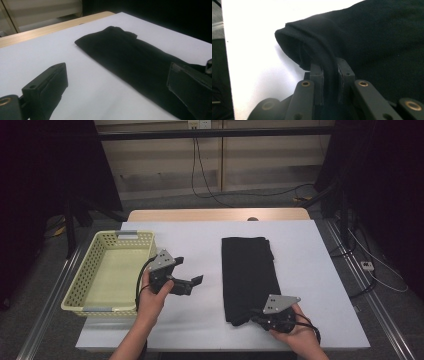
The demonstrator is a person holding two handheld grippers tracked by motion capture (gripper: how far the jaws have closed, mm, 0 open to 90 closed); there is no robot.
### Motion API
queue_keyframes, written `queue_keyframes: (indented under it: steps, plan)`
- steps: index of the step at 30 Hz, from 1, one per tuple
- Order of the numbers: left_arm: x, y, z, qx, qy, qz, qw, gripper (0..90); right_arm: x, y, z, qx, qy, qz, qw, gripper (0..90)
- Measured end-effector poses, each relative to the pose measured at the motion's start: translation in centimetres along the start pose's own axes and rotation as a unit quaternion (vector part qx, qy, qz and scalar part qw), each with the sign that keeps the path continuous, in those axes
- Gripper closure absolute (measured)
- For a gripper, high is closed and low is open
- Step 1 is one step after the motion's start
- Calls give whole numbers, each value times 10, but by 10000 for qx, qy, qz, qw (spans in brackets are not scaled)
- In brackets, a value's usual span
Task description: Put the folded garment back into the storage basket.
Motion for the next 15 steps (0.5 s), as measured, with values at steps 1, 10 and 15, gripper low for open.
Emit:
queue_keyframes:
  steps: [1,10,15]
  plan:
    - [0,3,1,2,-32,4,10000,34,0,-1,0,40,47,-30,10000,789]
    - [5,40,8,-55,-325,220,9992,29,0,-9,1,453,249,-401,9979,790]
    - [7,65,15,-100,-599,413,9973,30,0,-10,2,523,260,-479,9971,790]
Point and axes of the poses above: each handheld gripper's, and its own axes: y roughly forward along the jaws, x roughly out of its top, z roughly to its left, the point moved 4 cm from there along y, roughly forward along the jaws, and after that the axes turned 5 degrees about z, right-handed, at the moved point
